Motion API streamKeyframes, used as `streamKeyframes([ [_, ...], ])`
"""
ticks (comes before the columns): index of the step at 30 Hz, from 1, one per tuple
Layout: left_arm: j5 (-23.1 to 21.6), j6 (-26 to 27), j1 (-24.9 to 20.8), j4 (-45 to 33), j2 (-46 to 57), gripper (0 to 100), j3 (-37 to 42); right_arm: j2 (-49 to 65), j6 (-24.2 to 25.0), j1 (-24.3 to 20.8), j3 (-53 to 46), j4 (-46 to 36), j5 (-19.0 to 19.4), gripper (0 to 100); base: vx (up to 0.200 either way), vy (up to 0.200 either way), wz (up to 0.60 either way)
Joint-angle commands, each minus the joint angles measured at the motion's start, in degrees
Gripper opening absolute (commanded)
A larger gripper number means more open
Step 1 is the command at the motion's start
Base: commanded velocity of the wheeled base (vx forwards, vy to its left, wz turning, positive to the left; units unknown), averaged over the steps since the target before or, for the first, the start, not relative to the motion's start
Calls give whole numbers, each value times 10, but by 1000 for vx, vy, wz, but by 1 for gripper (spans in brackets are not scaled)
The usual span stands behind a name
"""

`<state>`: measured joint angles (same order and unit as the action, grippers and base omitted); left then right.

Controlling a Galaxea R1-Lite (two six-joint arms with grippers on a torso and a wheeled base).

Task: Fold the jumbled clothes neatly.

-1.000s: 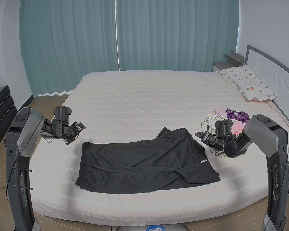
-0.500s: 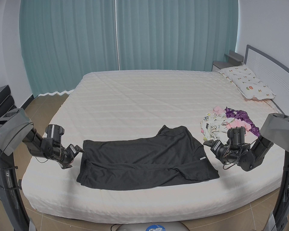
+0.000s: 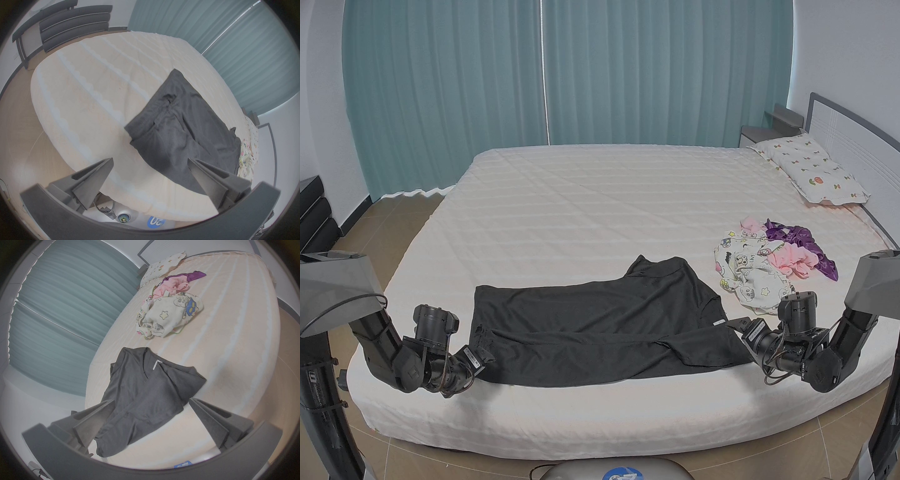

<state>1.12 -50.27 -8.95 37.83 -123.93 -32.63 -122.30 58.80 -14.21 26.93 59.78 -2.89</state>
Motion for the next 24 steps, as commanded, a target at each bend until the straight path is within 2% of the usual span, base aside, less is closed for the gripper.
streamKeyframes([
  [1, 10, -8, -13, 8, -28, 100, -13, 4, 2, -4, -12, 2, -1, 100, 0, 0, 0],
  [5, 29, -30, -12, 20, -47, 100, -38, 6, 2, -7, -26, 7, -1, 100, 0, 0, 0],
  [9, 58, -24, -15, 23, -67, 100, -45, 3, 0, -10, -42, 31, -2, 100, 0, 0, 0],
  [13, 59, -16, -17, 23, -68, 100, -45, 1, 0, -12, -44, 34, -2, 100, 0, 0, 0],
  [19, 107, 2, -20, 23, -100, 100, -72, 0, 0, -28, -57, 34, -15, 100, 0, 0, 0],
  [20, 110, 5, -23, 23, -101, 0, -72, 0, -1, -30, -59, 32, -15, 100, 0, 0, 0],
  [24, 113, 7, -23, 24, -103, 0, -74, -18, -2, -37, -59, 26, -16, 100, 0, 0, 0],
])
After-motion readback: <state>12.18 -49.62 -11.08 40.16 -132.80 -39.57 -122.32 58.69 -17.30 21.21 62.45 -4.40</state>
